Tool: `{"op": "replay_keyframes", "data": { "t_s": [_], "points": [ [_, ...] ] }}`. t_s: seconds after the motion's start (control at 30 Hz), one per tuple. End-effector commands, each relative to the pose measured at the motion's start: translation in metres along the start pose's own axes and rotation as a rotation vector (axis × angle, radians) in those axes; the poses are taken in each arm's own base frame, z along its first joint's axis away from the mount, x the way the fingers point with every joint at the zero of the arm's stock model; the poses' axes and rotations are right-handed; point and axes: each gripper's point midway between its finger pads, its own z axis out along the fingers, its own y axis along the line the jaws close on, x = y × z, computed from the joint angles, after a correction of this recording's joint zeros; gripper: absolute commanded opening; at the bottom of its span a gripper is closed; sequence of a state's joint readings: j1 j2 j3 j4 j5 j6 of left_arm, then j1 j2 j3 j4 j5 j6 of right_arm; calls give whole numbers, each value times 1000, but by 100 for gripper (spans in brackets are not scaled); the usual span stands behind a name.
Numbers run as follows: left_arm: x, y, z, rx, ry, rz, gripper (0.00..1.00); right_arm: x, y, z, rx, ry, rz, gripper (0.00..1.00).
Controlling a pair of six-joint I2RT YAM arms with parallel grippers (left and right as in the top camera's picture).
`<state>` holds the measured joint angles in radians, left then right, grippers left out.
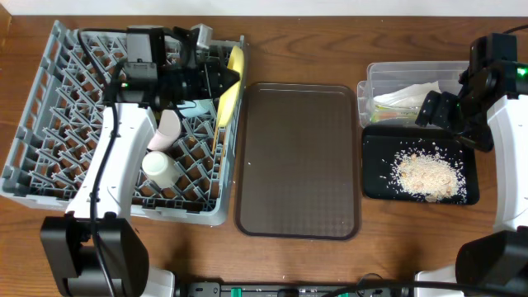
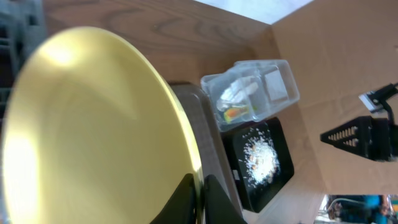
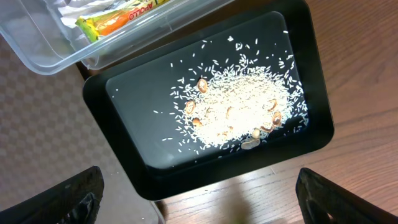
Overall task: Sort waste into correct bins and load items into the dishwasher
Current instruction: 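Carry yellow plate with left gripper and stand it upright in rack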
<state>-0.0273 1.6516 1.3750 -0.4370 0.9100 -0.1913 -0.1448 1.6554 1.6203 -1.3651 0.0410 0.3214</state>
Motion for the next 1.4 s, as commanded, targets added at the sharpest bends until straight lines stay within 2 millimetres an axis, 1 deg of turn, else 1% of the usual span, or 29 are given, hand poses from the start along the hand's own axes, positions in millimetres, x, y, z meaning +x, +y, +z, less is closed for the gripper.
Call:
{"op": "replay_keyframes", "data": {
  "t_s": [0.0,0.03,0.07,0.1,0.13,0.3,0.37,0.43,0.53,0.57,0.63,0.67,0.77,0.8,0.87,0.9,0.97,1.1,1.2,1.37],
  "points": [
    [-13,13,-12,-20,-47,-16,47,-3,-2,-6,-2,-20,-3,96],
    [-15,16,-15,-24,-58,-16,61,-3,-2,-6,-2,-20,-2,96],
    [-18,18,-18,-28,-67,-16,69,-3,-2,-6,-3,-21,-2,96],
    [-19,21,-21,-33,-76,-19,76,-3,-2,-6,-3,-21,-2,96],
    [-21,23,-24,-38,-83,-22,80,-3,-2,-6,-3,-21,-2,96],
    [-29,21,-43,-85,-132,-1,82,-5,-1,-6,-6,-27,-2,98],
    [-30,26,-52,-167,-152,21,83,-7,4,-6,-30,-34,-3,99],
    [-25,38,-63,-296,-155,35,84,-11,14,-7,-82,-49,-30,99],
    [-10,70,-83,-563,-138,-15,84,-22,41,-11,-196,-99,-112,99],
    [-2,83,-91,-659,-118,-36,84,-27,51,-13,-230,-127,-144,99],
    [16,99,-103,-784,-65,-74,85,-37,66,-17,-259,-186,-206,99],
    [24,104,-107,-822,-37,-92,90,-41,73,-18,-265,-215,-245,99],
    [54,111,-117,-886,71,-149,91,-50,96,-17,-282,-277,-368,99],
    [61,111,-119,-893,99,-164,91,-50,99,-14,-281,-273,-383,99],
    [79,109,-122,-902,166,-198,91,-45,99,-8,-258,-246,-395,99],
    [93,107,-125,-908,221,-227,91,-39,95,-4,-241,-217,-388,96],
    [112,103,-131,-917,294,-263,91,-32,90,-2,-232,-180,-367,96],
    [138,98,-138,-921,380,-289,92,-16,80,0,-203,-120,-338,96],
    [151,91,-145,-917,366,-273,92,-6,76,-2,-209,-139,-334,99],
    [157,76,-149,-862,228,-174,92,9,68,-12,-249,-276,-330,99]
  ]
}}
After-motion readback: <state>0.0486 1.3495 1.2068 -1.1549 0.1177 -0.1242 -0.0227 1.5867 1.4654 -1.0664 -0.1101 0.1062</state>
